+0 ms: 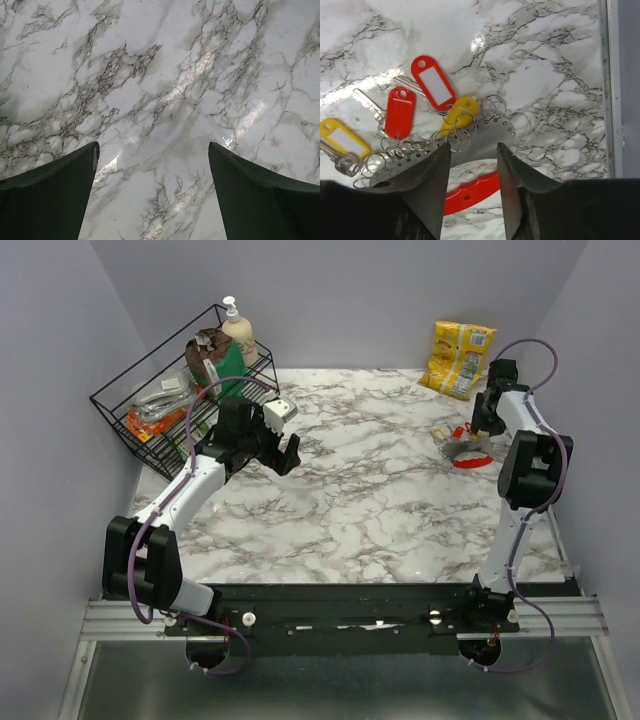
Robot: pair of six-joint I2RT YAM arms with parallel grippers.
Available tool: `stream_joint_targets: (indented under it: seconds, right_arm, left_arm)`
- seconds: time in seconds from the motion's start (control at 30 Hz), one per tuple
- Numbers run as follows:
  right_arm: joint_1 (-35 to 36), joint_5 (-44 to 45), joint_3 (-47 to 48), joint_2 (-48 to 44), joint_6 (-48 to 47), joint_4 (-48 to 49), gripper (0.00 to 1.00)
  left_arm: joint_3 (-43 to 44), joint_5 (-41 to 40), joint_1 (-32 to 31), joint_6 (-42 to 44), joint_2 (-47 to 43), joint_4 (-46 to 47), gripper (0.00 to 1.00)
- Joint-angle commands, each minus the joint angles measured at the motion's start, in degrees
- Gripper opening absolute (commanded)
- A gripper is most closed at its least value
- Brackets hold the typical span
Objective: Remove the keys from the keyring
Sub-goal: Move the keyring to the center of the board.
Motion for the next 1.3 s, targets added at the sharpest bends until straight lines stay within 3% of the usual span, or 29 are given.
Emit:
stream_joint_targets:
  seconds: [0.0,0.47,0.8,1.0,1.27]
  right_arm:
    - [-0.17,1.08,3.10,2.75,0.66,-2.89,0.47]
    - [-0.17,1.17,5.48,5.31,0.13,-4.12,0.47]
    - [-0.17,0.82,6.62,5.92,-0.39,-4.74,0.40]
    - [-0.17,0.20,9.17,7.24,-1.45,-7.73,0.45]
    - [-0.26,-0.85,14.61,10.31,-3.12,-13.17,0.43]
  left_arm:
    - [-0.48,1.54,-0.19,-0.37,0.07,0.65,0.99]
    - [-0.65,1.98,-0.18,-0.63,0.60,1.00,0.99]
    - [-0.65,2.33,-0.18,-0.72,0.95,0.92,0.99]
    - [-0.39,2.16,-0.27,-0.81,0.95,0.65,0.99]
    - [-0.39,1.98,-0.18,-0.81,0.60,0.65,0.99]
